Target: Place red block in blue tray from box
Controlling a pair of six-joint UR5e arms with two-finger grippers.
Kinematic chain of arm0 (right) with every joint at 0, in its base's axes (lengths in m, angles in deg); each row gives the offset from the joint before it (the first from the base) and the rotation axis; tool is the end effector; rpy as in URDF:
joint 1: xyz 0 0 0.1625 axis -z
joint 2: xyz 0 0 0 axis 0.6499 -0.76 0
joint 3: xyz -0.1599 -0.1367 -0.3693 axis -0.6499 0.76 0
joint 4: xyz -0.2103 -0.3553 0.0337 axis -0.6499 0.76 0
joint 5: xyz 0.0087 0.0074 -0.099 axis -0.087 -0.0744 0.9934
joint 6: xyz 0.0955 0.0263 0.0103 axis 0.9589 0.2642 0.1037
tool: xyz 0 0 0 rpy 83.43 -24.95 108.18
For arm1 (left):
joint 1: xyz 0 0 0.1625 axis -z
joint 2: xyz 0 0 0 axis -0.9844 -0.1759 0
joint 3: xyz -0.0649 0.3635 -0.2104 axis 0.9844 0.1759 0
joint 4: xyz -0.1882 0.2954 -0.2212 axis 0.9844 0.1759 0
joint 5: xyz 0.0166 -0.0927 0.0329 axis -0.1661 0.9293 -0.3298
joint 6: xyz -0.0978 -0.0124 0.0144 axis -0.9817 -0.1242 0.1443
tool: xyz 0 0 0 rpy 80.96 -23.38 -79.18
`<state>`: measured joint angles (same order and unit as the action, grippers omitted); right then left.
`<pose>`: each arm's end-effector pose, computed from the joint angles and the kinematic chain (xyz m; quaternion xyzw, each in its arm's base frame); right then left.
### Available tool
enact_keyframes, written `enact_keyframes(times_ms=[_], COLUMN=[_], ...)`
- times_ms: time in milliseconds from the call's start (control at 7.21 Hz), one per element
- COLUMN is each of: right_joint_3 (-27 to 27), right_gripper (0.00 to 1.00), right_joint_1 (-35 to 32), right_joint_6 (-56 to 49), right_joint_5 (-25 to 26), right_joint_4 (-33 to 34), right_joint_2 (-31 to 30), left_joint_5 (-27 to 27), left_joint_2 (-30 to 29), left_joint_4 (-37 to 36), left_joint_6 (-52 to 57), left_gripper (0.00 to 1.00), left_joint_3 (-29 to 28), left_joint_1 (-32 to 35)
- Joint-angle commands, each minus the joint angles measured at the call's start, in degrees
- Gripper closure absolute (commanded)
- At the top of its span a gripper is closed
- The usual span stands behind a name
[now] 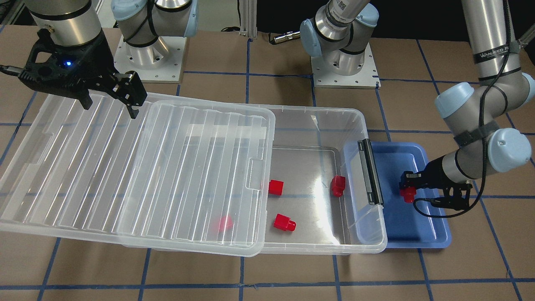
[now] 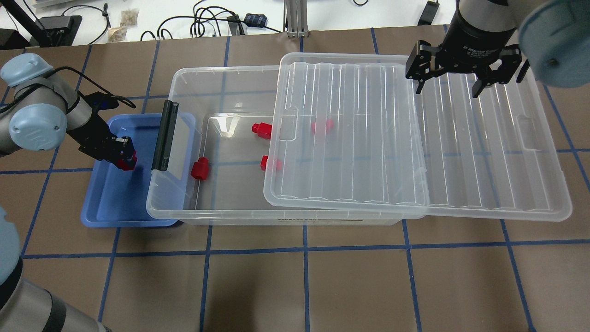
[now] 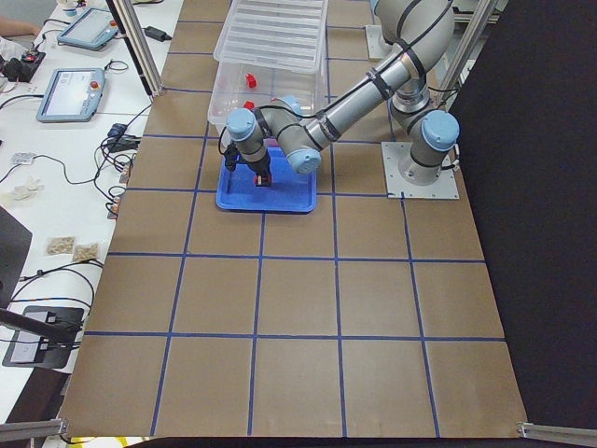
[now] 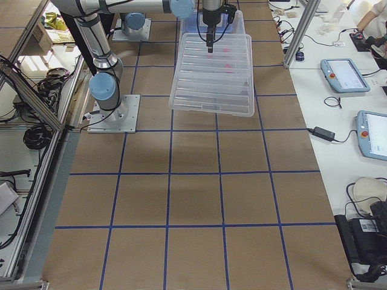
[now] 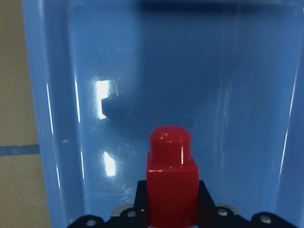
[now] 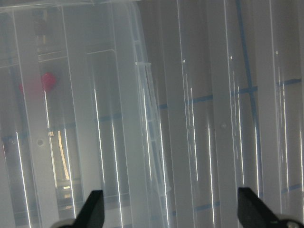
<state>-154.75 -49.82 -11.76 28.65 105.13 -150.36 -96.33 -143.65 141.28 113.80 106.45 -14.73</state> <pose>0.1301 -0.4978 0.4993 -0.0899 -0.9948 0.0392 0.0283 0.1139 -0.5728 0.2033 -0.0247 -0.9939 -0.0850 0.0661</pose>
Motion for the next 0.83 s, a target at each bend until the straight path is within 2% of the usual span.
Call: enact_keyframes(times_ms=[0,139,416,555,694], right_joint_3=[0.01,0.09,0.09,0.09,0.18], right_gripper=[0.0,0.0,0.0,0.0,0.0], right_joint_1=[0.0,0.0,0.0,0.09,0.09], right_joint_6=[0.0,0.0,0.0,0.0,-0.09], right_joint_5=[0.3,0.3,0.3,0.3,0.3], right_joint_4=[-0.29,-0.29,-0.29,-0.29,-0.29], right_joint_2=[-0.06,-0.06,0.02,0.02,0.11], left_joint_5=[0.0,0.0,-0.52,-0.79,-0.88], left_joint_2=[-1.25,-0.99,0.93,3.29,6.53], left_joint_4=[-0.79,-0.79,0.0,2.61,8.9], left_joint_6=[-0.02,0.41,-0.11,-0.2,-0.37], left_gripper=[0.15,0.0,0.0,0.0,0.0], left_joint_3=[-0.12,-0.12,-1.34,-3.7,-7.64], left_joint_1=[-0.01,-0.01,0.69,1.22,1.22])
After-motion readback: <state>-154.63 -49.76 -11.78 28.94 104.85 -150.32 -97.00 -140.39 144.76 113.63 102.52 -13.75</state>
